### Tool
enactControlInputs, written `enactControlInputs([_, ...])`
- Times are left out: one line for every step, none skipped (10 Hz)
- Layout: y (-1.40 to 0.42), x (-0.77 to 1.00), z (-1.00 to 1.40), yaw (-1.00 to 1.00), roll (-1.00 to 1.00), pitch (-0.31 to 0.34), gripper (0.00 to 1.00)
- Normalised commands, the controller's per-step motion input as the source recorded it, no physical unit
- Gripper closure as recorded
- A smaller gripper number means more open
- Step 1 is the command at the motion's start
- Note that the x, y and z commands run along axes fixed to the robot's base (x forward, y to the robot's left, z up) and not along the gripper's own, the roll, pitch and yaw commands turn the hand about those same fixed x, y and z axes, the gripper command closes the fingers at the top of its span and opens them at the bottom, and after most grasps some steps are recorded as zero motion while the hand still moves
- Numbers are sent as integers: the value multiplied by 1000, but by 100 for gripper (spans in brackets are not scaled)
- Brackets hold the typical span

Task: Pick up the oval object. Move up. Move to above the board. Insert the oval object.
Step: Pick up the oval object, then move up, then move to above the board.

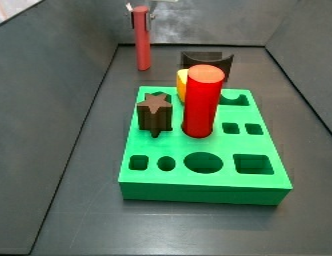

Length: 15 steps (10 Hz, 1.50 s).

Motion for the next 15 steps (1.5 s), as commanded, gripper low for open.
enactControlInputs([0,0,0,0,0,0,100])
enactControlInputs([0,0,0,0,0,0,100])
enactControlInputs([0,0,0,0,0,0,100])
enactControlInputs([0,0,833,0,0,0,100])
enactControlInputs([-51,26,837,-43,0,-4,100])
enactControlInputs([-56,12,676,-38,-23,30,100])
enactControlInputs([-44,9,582,-28,-33,36,100])
enactControlInputs([-31,10,431,-15,-50,43,100])
enactControlInputs([-19,14,224,-3,-73,53,100])
enactControlInputs([-84,-140,1000,284,-56,-69,100])
enactControlInputs([-84,-140,1000,277,-59,-67,100])
enactControlInputs([-84,-142,1000,213,-65,-64,100])
enactControlInputs([-77,-133,1000,124,-85,-59,100])
enactControlInputs([-74,-126,1000,74,-103,-46,100])
enactControlInputs([-71,-120,1000,46,-113,-32,100])
